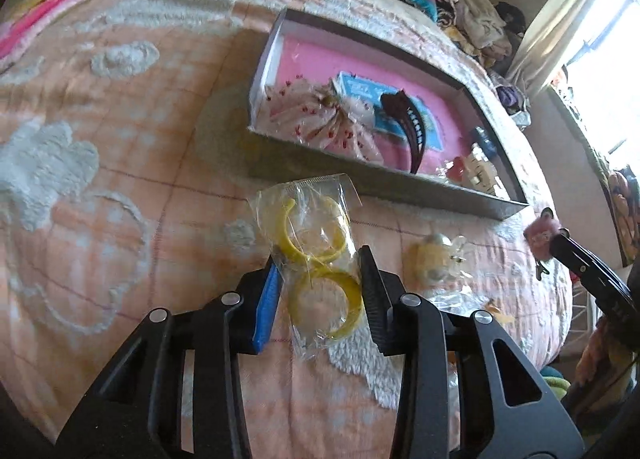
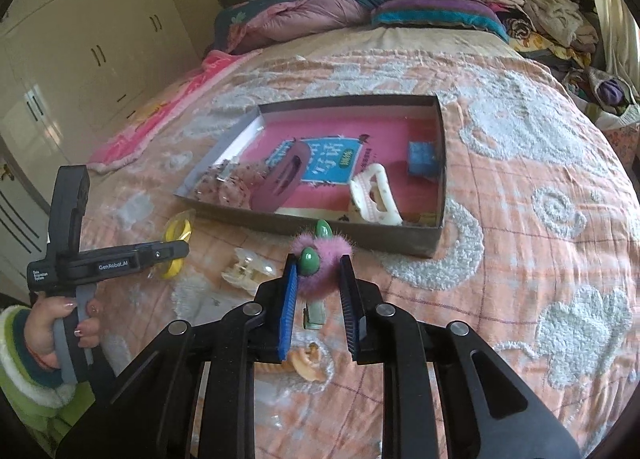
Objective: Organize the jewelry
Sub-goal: 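Carry the yellow hair ties over the box with the left tool while the right tool carries the pom-pom clip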
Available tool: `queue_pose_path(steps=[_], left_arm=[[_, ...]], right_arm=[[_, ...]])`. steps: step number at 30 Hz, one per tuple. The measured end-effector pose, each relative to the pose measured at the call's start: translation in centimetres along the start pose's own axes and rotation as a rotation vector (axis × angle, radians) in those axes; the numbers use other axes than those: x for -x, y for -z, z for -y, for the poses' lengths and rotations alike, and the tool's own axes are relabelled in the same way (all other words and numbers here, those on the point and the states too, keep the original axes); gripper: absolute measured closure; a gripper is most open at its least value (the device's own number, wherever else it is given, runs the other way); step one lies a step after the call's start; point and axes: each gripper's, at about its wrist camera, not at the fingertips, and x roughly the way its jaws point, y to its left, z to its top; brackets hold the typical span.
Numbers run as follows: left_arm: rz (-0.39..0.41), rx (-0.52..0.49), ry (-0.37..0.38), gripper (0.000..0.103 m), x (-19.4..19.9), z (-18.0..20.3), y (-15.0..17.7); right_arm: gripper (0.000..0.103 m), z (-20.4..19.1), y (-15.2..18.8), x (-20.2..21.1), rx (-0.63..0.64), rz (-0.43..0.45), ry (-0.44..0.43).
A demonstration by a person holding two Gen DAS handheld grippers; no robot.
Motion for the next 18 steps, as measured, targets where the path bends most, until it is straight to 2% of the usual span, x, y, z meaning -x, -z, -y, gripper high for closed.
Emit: queue_pose_path(steps=[6, 12, 18], left_arm=[[0.058, -0.020, 0.011, 0.074, 3.0, 0.0, -1.2], [0.120, -0.068, 0.012, 0.074, 5.3, 1.1, -3.7], [0.153, -0.114, 0.027, 0.074, 6.1, 2.8, -5.9]], right_arm=[[0.083, -1.8, -0.8, 1.1, 0.040, 0.027, -0.024], [0.083, -3.7, -2.8, 1.9, 0.077, 0.070, -0.048], [0.083, -4.3, -5.0, 2.9, 0.089, 0.117, -0.057]])
